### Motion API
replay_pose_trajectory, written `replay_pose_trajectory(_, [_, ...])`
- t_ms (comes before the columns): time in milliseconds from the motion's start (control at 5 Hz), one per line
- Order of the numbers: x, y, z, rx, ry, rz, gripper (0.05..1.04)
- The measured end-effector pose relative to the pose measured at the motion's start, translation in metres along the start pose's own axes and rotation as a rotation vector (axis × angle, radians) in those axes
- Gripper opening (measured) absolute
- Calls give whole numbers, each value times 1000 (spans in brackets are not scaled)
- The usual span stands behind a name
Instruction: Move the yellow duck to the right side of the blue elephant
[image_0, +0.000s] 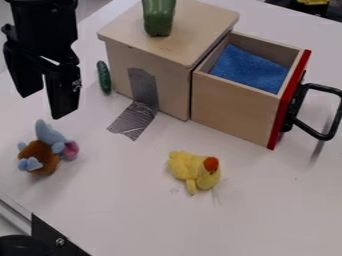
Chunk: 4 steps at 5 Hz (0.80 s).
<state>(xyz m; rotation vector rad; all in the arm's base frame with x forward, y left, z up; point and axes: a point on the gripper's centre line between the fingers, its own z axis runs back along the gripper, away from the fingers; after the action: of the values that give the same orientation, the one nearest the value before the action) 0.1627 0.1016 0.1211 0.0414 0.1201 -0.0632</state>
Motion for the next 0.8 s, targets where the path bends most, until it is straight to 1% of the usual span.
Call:
replay_pose_trajectory(200, [-2, -3, -5, -12, 17, -3, 998])
replay_pose_trajectory(400, [27, -48, -2, 29, -10, -114, 998])
replay_pose_trajectory(600, [60, -95, -6, 70, -28, -223, 998])
replay_pose_trajectory(800, [91, -141, -6, 52, -63, -318, 998])
